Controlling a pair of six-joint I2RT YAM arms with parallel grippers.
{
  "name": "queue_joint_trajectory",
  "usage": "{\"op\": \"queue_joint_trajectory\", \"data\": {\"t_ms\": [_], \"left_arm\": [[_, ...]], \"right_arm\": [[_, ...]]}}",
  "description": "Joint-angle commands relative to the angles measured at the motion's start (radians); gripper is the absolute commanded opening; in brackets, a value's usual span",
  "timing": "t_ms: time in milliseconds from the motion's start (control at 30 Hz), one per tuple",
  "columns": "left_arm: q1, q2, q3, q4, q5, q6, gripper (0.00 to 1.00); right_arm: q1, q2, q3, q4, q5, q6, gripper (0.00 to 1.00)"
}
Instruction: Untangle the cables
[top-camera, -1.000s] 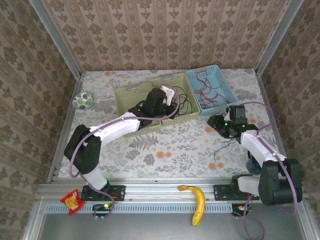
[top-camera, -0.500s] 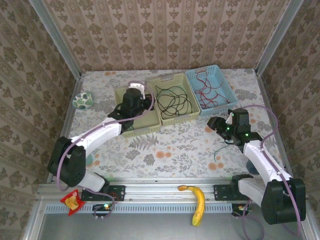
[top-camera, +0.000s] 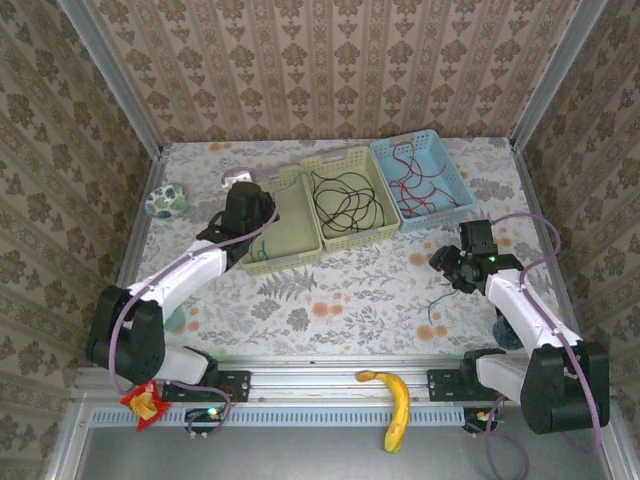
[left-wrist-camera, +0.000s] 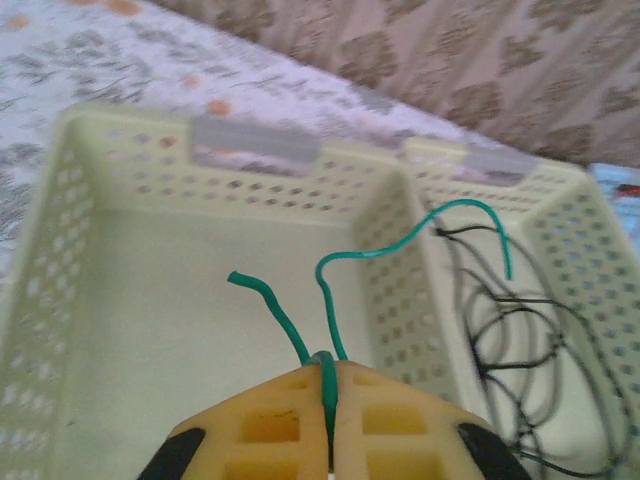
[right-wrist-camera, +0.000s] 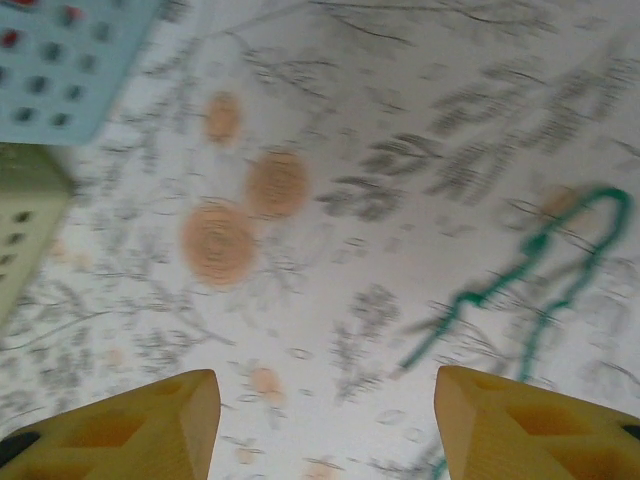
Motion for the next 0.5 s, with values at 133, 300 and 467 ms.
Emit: {"op": "queue_joint_trajectory", "data": {"t_ms": [133,300,467], "left_arm": [[-0.050,0.027,0.027,-0.055,-0.092,0.045,0.88],[-0.202,0.065,0.141,-0.068,-0.132,0.286,0.94],[-0.313,0.155,0.249,-0.094,0.050,0.391,0.94]], "right_arm": [[-0.024,0.008,-0.004,-0.117,0.128,0.045,0.61],[-0.030,0.082,-0.012,-0.086,0.077,0.050,0.59],[-0.033,0.152,-0.009,-0.064,0.046,0.047,0.53]]}}
